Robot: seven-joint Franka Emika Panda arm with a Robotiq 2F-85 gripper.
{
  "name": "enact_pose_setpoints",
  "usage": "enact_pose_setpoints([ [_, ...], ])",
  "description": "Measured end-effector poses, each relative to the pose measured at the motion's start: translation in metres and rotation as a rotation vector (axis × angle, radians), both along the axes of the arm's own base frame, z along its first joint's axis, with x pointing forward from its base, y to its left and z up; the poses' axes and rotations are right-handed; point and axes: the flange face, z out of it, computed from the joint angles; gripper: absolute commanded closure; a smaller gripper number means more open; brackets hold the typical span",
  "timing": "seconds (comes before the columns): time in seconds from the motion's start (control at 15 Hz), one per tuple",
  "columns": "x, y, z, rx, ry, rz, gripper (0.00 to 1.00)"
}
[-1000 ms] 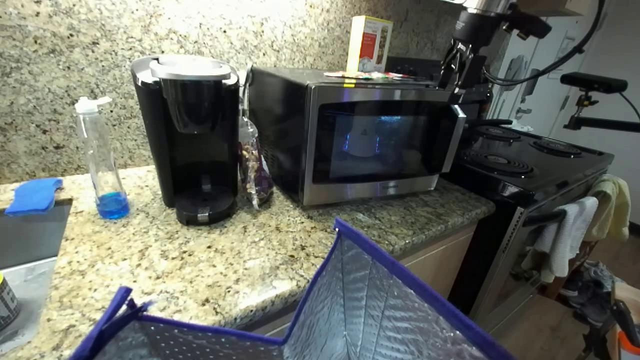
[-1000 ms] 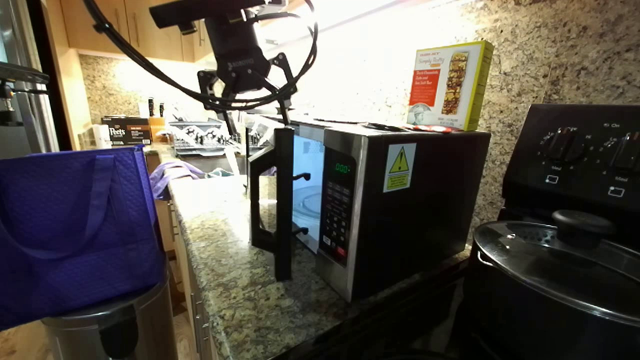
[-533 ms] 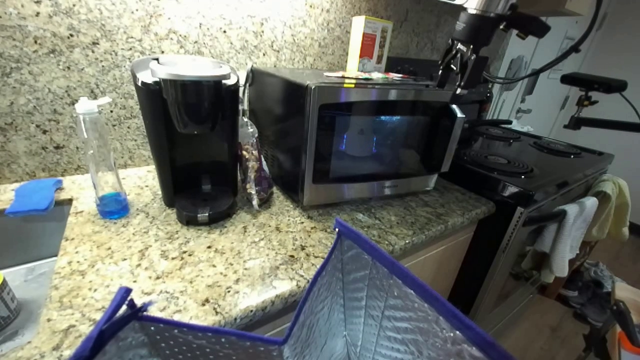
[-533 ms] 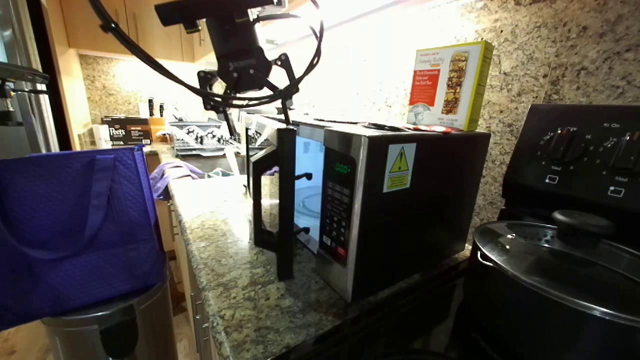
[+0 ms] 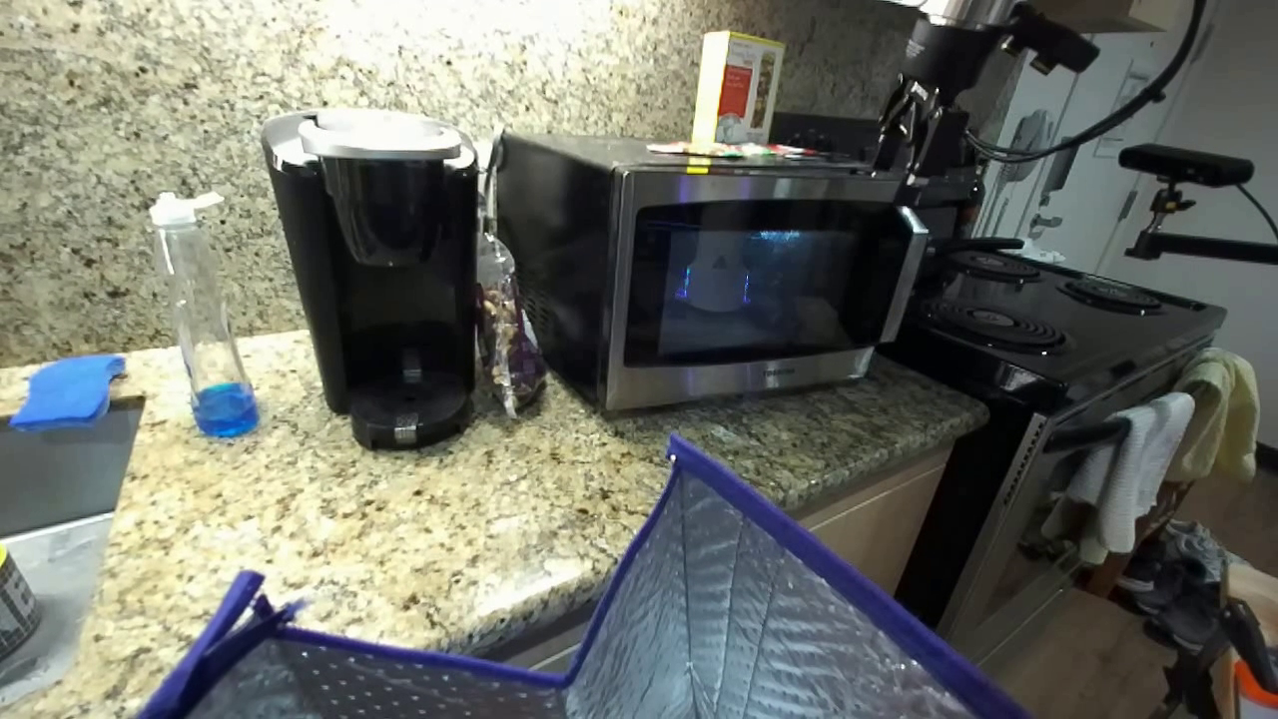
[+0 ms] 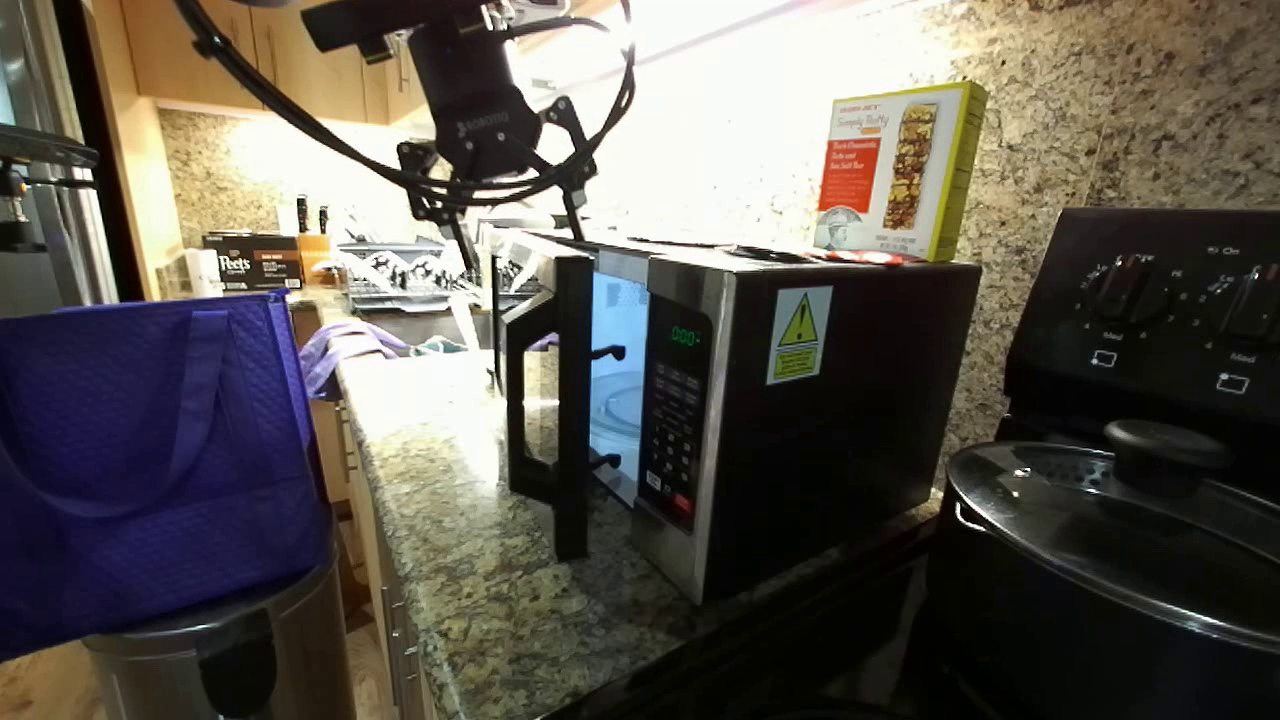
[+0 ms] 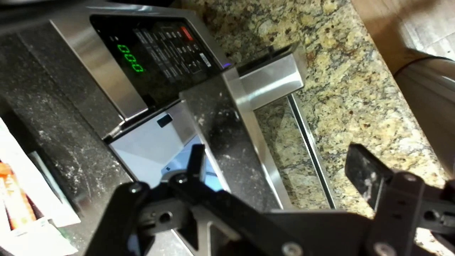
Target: Open the microwave door
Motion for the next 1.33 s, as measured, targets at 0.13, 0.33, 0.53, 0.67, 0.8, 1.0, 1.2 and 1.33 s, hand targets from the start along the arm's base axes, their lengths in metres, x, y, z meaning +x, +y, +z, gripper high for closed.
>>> enact_pose_setpoints([
  [0.13,0.000,0.003,0.003,-0.011,-0.017,-0.024,0.00],
  [0.33,0.003,0.002,0.004,-0.017,-0.036,-0.023,0.00],
  [0.53,0.009,0.000,0.000,-0.019,-0.030,-0.022,0.00],
  [0.67,0.015,-0.001,-0.005,-0.022,-0.020,-0.020,0.00],
  [0.8,0.021,-0.003,-0.010,-0.027,-0.007,-0.003,0.00],
  [1.0,0.028,-0.005,-0.018,-0.033,0.011,0.024,0.00],
  [1.2,0.027,-0.005,-0.022,-0.033,0.037,0.021,0.00],
  [1.33,0.023,-0.004,-0.021,-0.031,0.061,0.011,0.00],
])
